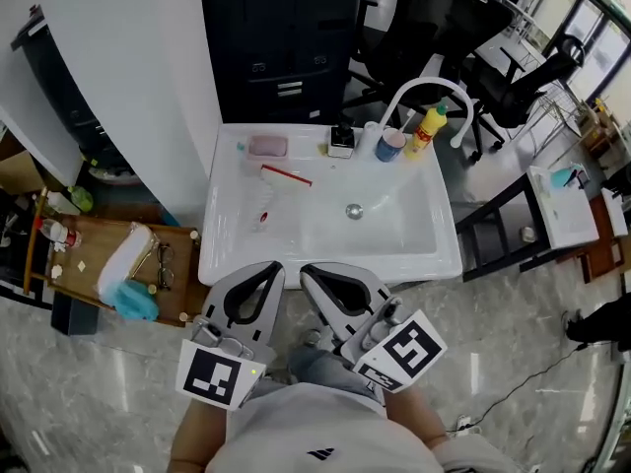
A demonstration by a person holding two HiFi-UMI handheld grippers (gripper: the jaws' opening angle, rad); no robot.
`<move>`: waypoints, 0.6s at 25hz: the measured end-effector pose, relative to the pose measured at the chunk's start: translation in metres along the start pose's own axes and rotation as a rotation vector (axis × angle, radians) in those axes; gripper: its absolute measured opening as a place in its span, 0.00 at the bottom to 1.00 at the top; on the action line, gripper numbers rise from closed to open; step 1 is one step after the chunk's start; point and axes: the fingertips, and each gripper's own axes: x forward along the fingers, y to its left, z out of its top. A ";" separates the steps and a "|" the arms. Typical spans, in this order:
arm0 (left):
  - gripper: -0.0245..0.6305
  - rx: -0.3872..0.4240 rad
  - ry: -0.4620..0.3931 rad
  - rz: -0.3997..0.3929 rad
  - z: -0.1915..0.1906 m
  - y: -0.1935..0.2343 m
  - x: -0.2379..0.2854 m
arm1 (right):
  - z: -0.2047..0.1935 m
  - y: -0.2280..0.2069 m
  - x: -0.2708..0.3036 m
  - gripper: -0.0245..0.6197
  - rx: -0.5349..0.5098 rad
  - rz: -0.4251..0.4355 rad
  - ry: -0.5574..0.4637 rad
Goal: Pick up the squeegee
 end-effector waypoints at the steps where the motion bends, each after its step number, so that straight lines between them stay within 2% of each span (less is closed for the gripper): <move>1: 0.06 0.001 0.002 0.007 0.000 0.000 0.006 | 0.000 -0.006 0.001 0.05 0.001 0.006 0.002; 7: 0.06 0.005 0.011 0.029 0.003 -0.002 0.041 | 0.004 -0.037 0.000 0.05 0.012 0.045 -0.009; 15: 0.06 0.013 0.028 0.027 -0.002 -0.013 0.067 | 0.001 -0.067 -0.004 0.05 0.046 0.049 -0.032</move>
